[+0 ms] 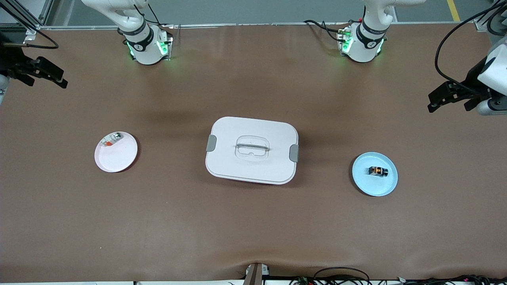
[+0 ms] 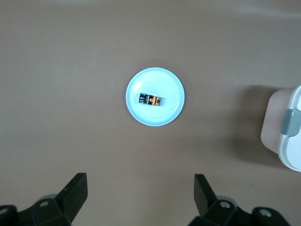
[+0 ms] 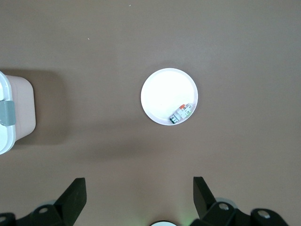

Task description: Transfer orange switch to right arm and place

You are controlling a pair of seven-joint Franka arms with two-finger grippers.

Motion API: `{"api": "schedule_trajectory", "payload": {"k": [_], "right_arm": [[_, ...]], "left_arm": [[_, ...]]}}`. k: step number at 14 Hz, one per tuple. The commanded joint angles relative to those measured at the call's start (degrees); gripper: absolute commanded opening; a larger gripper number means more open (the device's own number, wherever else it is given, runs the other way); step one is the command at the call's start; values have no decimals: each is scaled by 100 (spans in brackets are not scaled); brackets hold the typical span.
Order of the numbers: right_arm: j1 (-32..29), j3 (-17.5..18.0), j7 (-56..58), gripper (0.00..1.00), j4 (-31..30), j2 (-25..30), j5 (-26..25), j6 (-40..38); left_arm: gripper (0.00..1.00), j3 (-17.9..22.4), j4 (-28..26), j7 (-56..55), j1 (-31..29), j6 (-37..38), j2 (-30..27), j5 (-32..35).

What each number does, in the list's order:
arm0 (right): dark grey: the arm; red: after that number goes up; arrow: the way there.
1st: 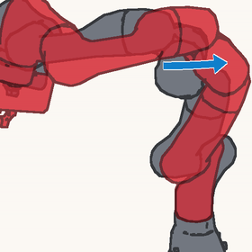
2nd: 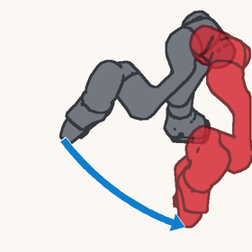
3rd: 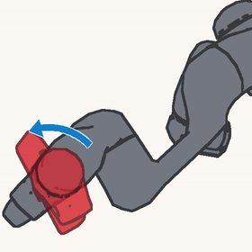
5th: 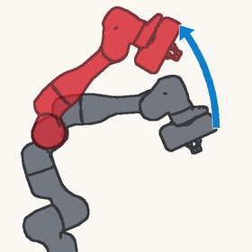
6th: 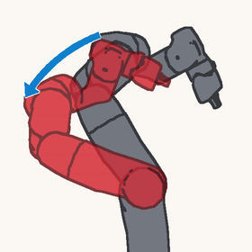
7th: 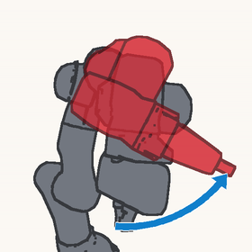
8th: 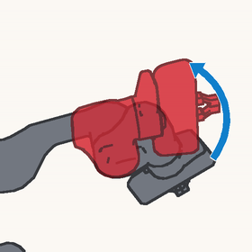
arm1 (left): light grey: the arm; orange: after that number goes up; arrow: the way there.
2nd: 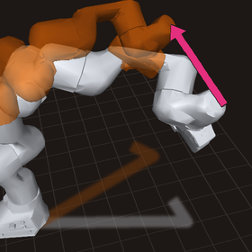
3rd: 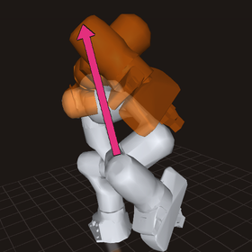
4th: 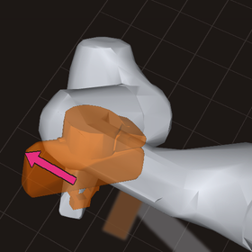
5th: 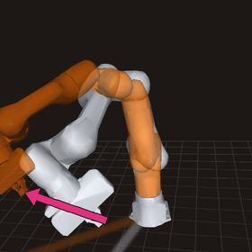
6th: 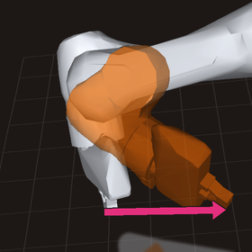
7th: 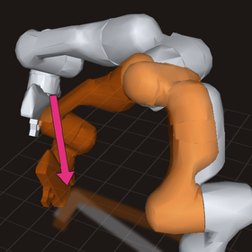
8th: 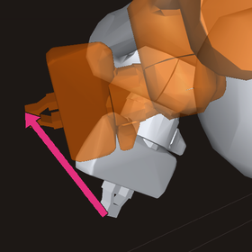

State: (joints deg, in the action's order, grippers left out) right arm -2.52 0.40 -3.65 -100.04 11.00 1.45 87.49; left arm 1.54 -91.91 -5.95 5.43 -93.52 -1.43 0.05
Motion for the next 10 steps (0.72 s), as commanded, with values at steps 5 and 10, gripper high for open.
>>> {"api": "schedule_trajectory", "payload": {"k": [5, 10], "right_arm": [[-126, 56, 83, 100, -42, 78, 101, -21], [-126, 56, 83, 100, -33, 78, 101, -13]], "left_arm": [[100, 48, 94, 102, 2, 124, 335, -128], [100, 39, 94, 102, 11, 71, 941, -93]]}}
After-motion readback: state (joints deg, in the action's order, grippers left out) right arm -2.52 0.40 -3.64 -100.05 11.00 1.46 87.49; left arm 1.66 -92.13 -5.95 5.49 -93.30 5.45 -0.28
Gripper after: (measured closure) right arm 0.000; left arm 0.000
